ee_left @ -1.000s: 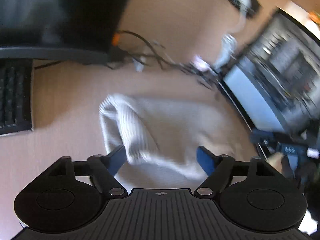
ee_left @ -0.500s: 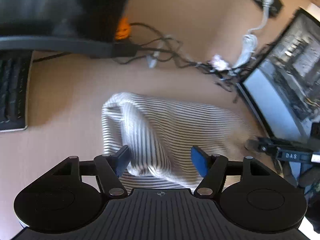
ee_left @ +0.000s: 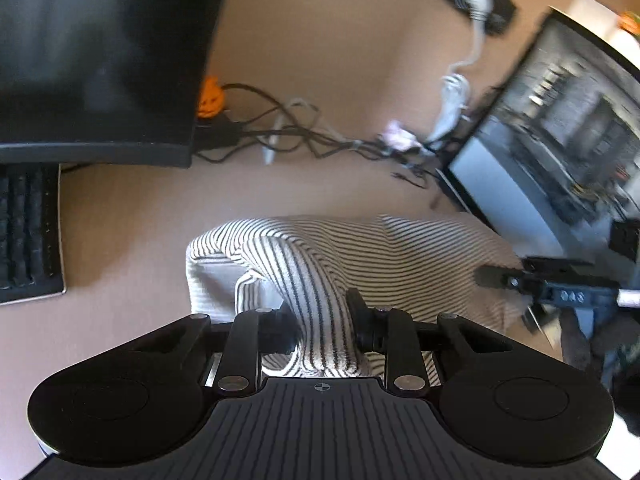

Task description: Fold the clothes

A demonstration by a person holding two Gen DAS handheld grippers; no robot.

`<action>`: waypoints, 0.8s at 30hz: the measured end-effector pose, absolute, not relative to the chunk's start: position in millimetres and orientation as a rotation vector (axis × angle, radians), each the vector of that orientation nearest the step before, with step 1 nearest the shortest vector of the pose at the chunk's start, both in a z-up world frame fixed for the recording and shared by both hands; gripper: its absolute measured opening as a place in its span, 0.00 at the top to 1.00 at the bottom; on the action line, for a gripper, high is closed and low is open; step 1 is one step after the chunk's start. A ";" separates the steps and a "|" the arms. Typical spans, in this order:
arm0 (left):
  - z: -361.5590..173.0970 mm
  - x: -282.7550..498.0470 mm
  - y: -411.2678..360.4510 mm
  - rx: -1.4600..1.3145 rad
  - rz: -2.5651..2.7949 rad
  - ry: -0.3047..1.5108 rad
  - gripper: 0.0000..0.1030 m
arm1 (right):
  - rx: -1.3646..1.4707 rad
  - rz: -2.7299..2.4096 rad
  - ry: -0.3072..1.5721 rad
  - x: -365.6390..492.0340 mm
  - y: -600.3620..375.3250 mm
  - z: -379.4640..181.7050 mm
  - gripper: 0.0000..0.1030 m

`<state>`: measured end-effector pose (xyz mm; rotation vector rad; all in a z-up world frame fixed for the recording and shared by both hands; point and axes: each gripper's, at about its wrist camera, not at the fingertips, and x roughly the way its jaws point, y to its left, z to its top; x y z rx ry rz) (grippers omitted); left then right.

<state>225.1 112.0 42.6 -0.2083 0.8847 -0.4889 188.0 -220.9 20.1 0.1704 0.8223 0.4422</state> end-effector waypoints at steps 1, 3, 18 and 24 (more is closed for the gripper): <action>38.8 218.6 113.1 -0.207 -0.490 0.892 0.73 | 0.163 0.423 0.842 184.4 -220.5 11.4 0.59; 16.7 214.2 113.6 -0.213 -0.473 0.951 0.72 | 0.142 0.383 0.891 183.0 -217.0 -10.8 0.59; 48.0 202.6 108.0 -0.082 -0.445 0.811 0.35 | -0.107 0.304 0.696 156.4 -191.9 19.1 0.29; 17.9 222.9 72.8 -0.116 -0.478 0.903 0.16 | -0.050 0.420 0.768 164.1 -160.5 -9.8 0.09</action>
